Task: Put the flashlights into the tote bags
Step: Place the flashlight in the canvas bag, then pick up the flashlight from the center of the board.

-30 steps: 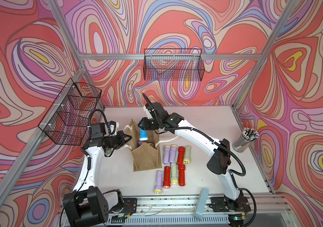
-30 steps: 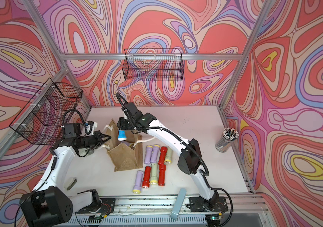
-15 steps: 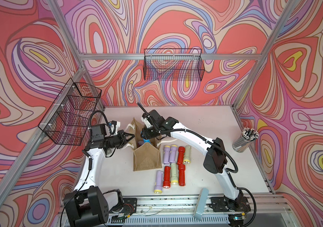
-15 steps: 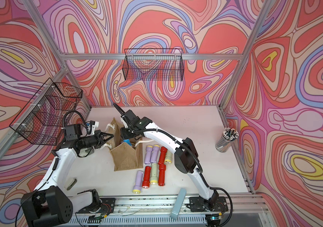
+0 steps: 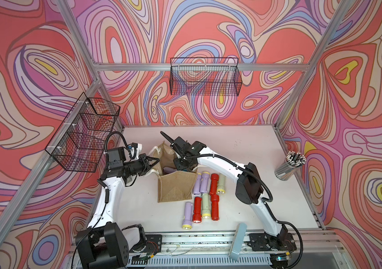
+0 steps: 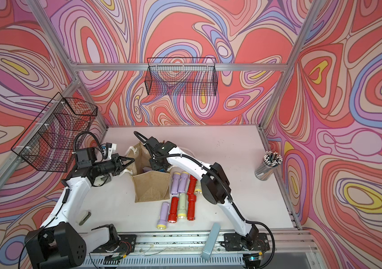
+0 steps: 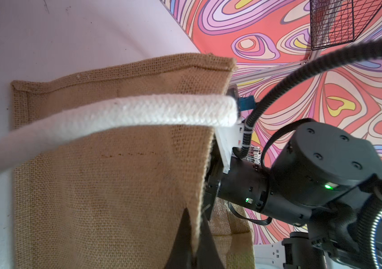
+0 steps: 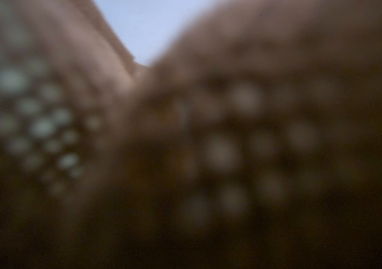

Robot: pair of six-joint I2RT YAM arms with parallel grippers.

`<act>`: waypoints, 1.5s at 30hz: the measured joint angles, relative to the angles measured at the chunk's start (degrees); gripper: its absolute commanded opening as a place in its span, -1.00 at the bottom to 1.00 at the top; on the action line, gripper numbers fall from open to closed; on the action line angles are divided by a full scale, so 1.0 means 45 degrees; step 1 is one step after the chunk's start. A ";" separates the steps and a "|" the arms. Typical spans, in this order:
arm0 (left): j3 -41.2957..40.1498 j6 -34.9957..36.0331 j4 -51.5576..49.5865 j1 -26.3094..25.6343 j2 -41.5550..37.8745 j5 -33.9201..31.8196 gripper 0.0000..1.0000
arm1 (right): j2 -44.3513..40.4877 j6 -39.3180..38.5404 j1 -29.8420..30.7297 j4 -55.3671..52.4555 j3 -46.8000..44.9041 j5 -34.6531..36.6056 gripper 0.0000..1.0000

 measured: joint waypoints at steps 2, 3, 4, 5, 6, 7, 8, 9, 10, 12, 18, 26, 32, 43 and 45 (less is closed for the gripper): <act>-0.0175 -0.0165 0.0131 0.0097 -0.0029 -0.0005 -1.00 | 0.0408 0.0058 0.0039 -0.0355 0.0427 0.0597 -0.82; -0.0228 -0.0228 0.0170 0.0121 -0.0029 -0.0005 -1.00 | 0.0578 0.0092 0.0063 -0.0525 0.0641 0.0831 -0.81; -0.0257 -0.0253 0.0170 0.0131 -0.0019 -0.0010 -1.00 | 0.0763 0.0131 0.0092 -0.0685 0.0860 0.1088 -0.78; -0.0257 -0.0253 0.0170 0.0131 -0.0010 -0.0019 -1.00 | 0.0884 0.0155 0.0121 -0.0782 0.0976 0.1273 -0.76; -0.0257 -0.0248 0.0160 0.0131 0.0010 -0.0019 -1.00 | 0.0933 0.0180 0.0136 -0.0835 0.1035 0.1379 -0.75; -0.0257 -0.0238 0.0136 0.0136 0.0034 -0.0019 -1.00 | 0.0952 0.0209 0.0160 -0.0869 0.1049 0.1477 -0.70; -0.0257 -0.0228 0.0121 0.0136 0.0058 -0.0019 -1.00 | 0.0952 0.0238 0.0175 -0.0913 0.1049 0.1540 -0.61; -0.0257 -0.0209 0.0112 0.0136 0.0068 -0.0019 -1.00 | 0.0952 0.0277 0.0180 -0.0947 0.1049 0.1583 -0.54; -0.0257 -0.0194 0.0097 0.0136 0.0068 -0.0024 -1.00 | 0.0952 0.0316 0.0185 -0.0962 0.1049 0.1613 -0.41; -0.0257 -0.0141 0.0073 0.0136 0.0068 -0.0039 -1.00 | 0.0952 0.0379 0.0185 -0.0962 0.1049 0.1642 -0.15; -0.0083 0.0321 -0.0515 0.0136 0.0068 -0.0364 -1.00 | 0.0947 0.0306 0.0175 -0.1044 0.1049 0.1739 0.14; 0.0243 0.0894 -0.1137 0.0136 0.0068 -0.0845 -1.00 | 0.0151 0.0243 0.0165 -0.0680 0.0894 0.0831 0.31; 0.0272 0.0908 -0.1141 0.0151 0.0068 -0.0996 -1.00 | -0.1783 -0.0121 0.0160 0.0427 -0.0034 0.0321 0.41; 0.0277 0.0913 -0.1146 0.0151 0.0068 -0.1107 -1.00 | -0.5042 -0.0690 0.0107 0.1700 -0.1171 0.2375 0.52; 0.0287 0.0913 -0.1156 0.0151 0.0068 -0.1122 -1.00 | -0.5571 -0.0675 0.0092 0.1695 -0.1739 0.3041 0.55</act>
